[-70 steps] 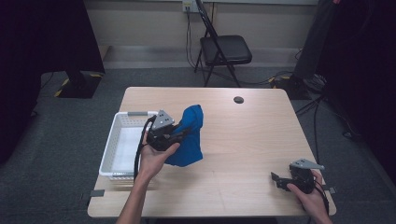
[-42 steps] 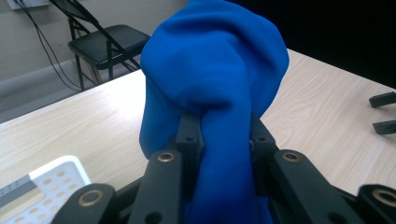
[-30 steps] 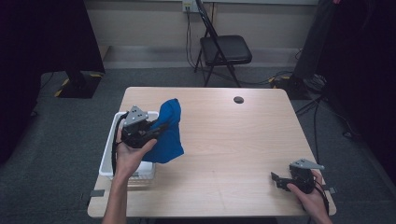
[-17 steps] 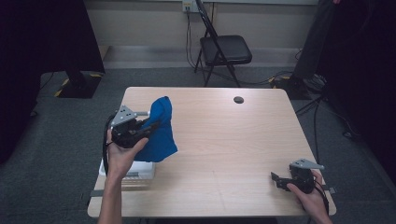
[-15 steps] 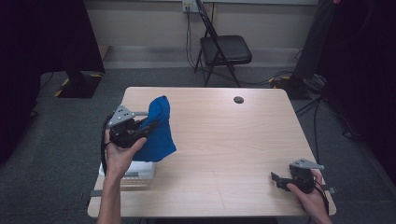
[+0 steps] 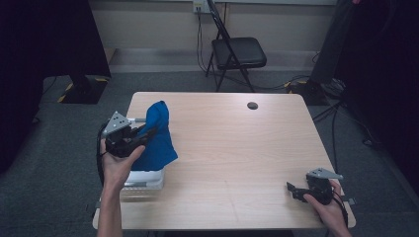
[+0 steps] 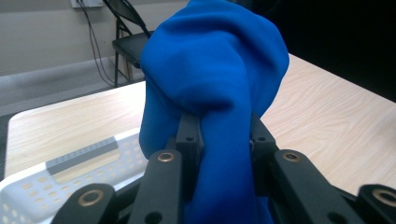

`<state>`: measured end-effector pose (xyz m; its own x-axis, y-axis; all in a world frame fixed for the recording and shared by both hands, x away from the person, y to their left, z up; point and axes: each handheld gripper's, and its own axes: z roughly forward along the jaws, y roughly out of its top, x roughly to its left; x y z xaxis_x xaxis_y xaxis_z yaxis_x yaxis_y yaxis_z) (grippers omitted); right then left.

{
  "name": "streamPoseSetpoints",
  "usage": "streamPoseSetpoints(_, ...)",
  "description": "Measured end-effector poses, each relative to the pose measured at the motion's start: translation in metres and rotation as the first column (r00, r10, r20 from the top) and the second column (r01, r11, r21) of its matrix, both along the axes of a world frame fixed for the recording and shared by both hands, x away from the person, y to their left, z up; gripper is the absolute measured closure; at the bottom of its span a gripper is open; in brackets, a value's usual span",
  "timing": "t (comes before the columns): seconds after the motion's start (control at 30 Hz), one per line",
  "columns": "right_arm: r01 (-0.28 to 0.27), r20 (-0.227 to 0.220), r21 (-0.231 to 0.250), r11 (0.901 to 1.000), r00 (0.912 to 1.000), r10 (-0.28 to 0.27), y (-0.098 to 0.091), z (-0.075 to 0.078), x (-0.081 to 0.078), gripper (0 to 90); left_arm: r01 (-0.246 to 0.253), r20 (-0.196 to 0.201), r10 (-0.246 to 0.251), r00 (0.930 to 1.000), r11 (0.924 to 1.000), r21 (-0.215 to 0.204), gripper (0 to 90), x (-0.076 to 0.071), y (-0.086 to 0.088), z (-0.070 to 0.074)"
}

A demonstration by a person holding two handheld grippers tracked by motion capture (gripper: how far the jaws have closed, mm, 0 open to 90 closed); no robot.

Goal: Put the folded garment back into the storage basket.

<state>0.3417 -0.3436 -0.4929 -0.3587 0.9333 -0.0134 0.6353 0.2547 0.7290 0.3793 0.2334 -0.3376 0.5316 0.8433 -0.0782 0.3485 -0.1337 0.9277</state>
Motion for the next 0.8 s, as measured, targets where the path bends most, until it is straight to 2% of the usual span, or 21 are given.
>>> streamPoseSetpoints(0.07, 0.0, 0.0, 0.0, 1.0, 1.0, 0.0, 0.0, 0.0, 0.0, 13.1, -0.008, 0.0, 0.008, 1.0, 0.9999, 0.013, 73.0, 0.0, 0.002, 0.0)
streamPoseSetpoints(0.27, 0.0, 0.0, 0.0, 1.0, 1.0, 0.0, 0.0, 0.0, 0.0, 13.1, -0.025, -0.003, 0.025, 0.9997, 0.9996, 0.01, 73.0, 0.0, 0.01, -0.003)
streamPoseSetpoints(0.33, 0.0, 0.0, 0.0, 1.0, 1.0, 0.0, 0.0, 0.0, 0.0, 13.1, -0.033, -0.008, 0.033, 0.9994, 0.9994, 0.004, 73.0, 0.001, 0.011, -0.006)
streamPoseSetpoints(0.4, 0.0, 0.0, 0.0, 1.0, 1.0, 0.0, 0.0, 0.0, 0.0, 13.1, -0.041, -0.015, 0.042, 0.999, 0.999, 0.016, 73.0, 0.003, 0.012, -0.01)
streamPoseSetpoints(0.6, 0.0, 0.0, 0.0, 1.0, 1.0, 0.0, 0.0, 0.0, 0.0, 13.1, -0.064, -0.022, 0.064, 0.9977, 0.9979, 0.015, 73.1, 0.005, 0.018, -0.016)
streamPoseSetpoints(0.67, 0.0, 0.0, 0.0, 1.0, 1.0, 0.0, 0.0, 0.0, 0.0, 13.1, -0.06, -0.02, 0.06, 0.998, 0.9982, -0.002, 73.0, 0.006, 0.022, -0.018)
streamPoseSetpoints(0.8, 0.0, 0.0, 0.0, 1.0, 1.0, 0.0, 0.0, 0.0, 0.0, 13.1, -0.076, -0.025, 0.075, 0.9968, 0.9971, -0.003, 73.0, 0.006, 0.027, -0.021)
